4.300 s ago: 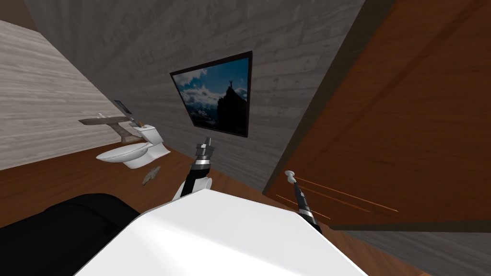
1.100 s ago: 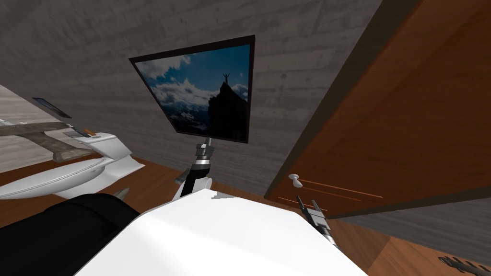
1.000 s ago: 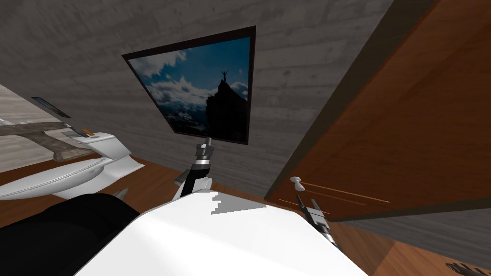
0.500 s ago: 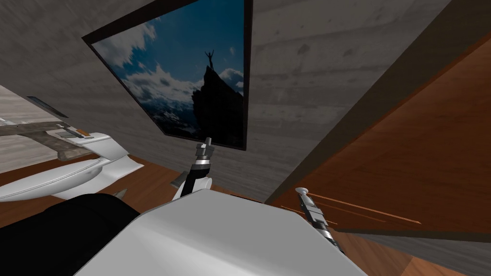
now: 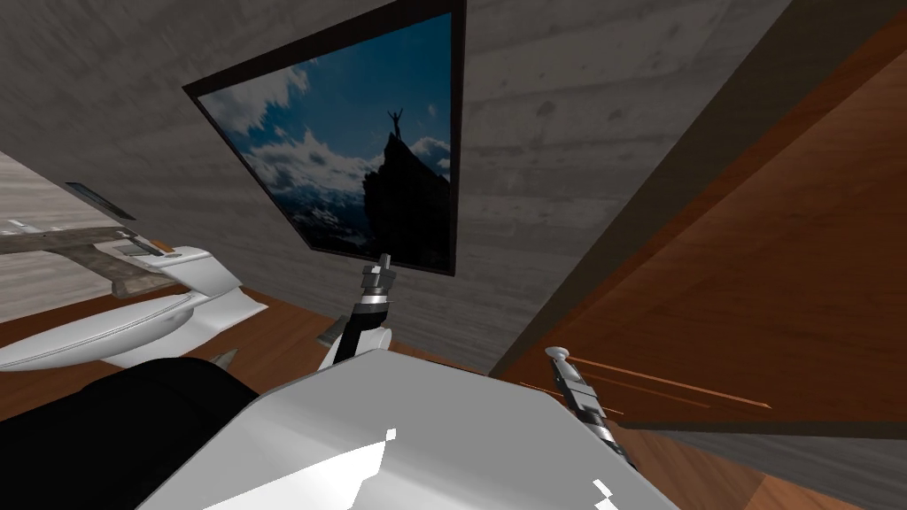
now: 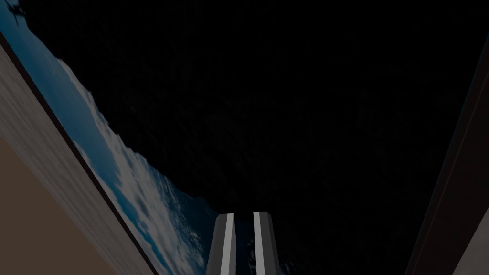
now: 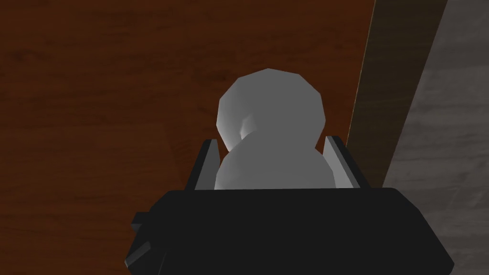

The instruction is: Pull the door open

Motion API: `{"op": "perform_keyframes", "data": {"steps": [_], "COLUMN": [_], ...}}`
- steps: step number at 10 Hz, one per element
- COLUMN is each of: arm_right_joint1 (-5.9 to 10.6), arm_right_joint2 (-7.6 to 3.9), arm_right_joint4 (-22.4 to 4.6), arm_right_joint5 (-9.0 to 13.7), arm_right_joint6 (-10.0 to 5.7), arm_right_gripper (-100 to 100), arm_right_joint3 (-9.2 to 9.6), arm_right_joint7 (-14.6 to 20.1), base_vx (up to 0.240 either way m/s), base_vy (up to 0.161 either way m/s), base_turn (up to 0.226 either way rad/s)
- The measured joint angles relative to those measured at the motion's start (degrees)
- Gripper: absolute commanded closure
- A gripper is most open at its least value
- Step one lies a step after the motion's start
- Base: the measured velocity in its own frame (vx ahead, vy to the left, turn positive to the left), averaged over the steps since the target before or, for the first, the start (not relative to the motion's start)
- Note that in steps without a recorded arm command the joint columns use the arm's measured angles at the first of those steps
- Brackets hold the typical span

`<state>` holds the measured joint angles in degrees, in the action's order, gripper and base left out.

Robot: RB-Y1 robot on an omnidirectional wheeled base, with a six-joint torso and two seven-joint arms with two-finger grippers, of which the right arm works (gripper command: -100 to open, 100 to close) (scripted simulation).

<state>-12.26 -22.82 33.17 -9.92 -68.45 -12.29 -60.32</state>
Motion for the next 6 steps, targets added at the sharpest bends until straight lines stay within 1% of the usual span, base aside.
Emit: {"op": "perform_keyframes", "data": {"steps": [3,6], "arm_right_joint1": [0.16,0.67], "arm_right_joint2": [0.14,0.35], "arm_right_joint4": [0.3,0.2], "arm_right_joint5": [0.8,1.7], "arm_right_joint6": [0.57,0.83], "arm_right_gripper": [100,100], "arm_right_joint3": [0.36,0.75], "arm_right_joint7": [3.1,6.7], "base_vx": [-0.037,-0.041], "base_vy": [-0.021,-0.020], "base_turn": [0.044,0.048]}}
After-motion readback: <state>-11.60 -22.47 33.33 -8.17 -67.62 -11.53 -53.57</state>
